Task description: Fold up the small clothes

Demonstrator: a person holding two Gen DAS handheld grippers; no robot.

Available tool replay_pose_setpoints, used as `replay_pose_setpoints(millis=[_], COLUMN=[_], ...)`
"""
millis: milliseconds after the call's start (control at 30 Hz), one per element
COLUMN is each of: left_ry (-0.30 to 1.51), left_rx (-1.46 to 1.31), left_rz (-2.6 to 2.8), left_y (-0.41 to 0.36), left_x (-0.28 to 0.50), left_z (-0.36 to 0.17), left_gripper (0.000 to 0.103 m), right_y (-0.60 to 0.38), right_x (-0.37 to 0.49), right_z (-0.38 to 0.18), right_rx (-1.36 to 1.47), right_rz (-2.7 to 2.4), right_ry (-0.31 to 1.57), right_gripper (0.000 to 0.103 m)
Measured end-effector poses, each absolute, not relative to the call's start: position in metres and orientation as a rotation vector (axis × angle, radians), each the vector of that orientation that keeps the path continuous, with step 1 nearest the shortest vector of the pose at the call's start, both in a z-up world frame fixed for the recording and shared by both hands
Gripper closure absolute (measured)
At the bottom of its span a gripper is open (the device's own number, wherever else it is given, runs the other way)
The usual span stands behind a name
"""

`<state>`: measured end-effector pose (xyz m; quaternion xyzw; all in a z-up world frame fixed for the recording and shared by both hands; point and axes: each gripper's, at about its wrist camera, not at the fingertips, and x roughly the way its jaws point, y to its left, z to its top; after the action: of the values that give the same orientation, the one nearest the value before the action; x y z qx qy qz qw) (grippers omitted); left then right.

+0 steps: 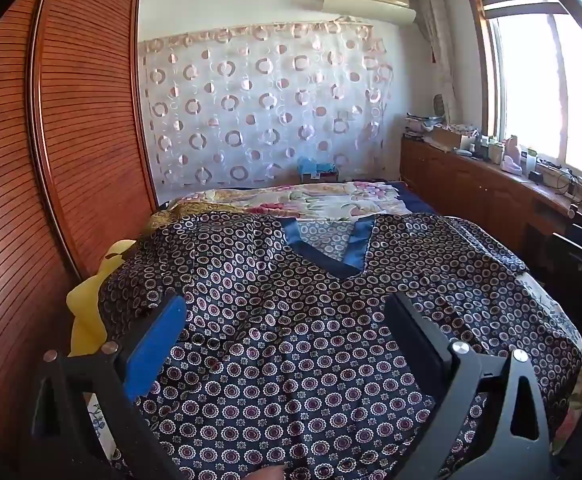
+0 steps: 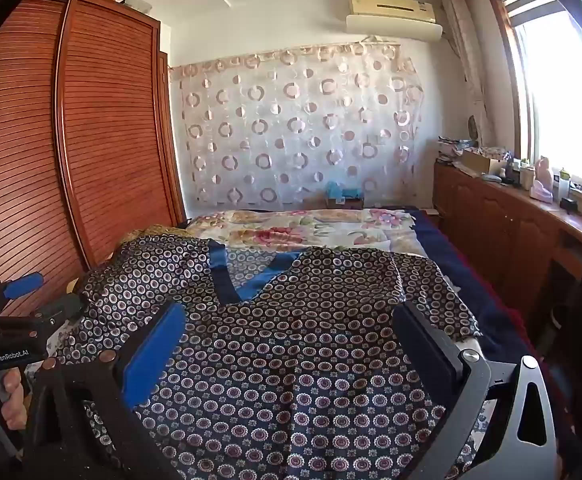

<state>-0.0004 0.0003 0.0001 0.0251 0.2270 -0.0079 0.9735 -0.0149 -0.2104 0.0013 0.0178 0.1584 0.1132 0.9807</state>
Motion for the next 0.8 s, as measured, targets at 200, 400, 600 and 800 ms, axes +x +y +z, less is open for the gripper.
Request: replay_pose_setpoints(millis=[200,400,600,800], left_ry=[0.457,0.448,0.438,0.432], left_rx=[0.054,0.055,0.053,0.050], left_rz=[-0.018,-0.025,-0.021,-0.016], left_y=[-0.0012,-0.0026,-0.0014,-0.0011], left_x=[-0.0029,-0.0032,-0.0040,-0.0045], left_z=[-0.0003,0.0012,0.0014,0.0027], left_gripper=[0.003,0.003,0.003,0.003], right_y=[-0.2112,-0.2117,-0.2114,-0.2123], right_x=[-0.0138,-0.0128,-0.0151,-0.0145], right_z=[0.0006,-0.0003,0.0011,0.0010], right_rx=[0.035,0.034,0.037,0.036], right_rz=[0.228,0.228,0.228,0.229], right_ry=[0.317,0.321,0.319,0.319], right_gripper=[0.000,0.000,0.000,0.000])
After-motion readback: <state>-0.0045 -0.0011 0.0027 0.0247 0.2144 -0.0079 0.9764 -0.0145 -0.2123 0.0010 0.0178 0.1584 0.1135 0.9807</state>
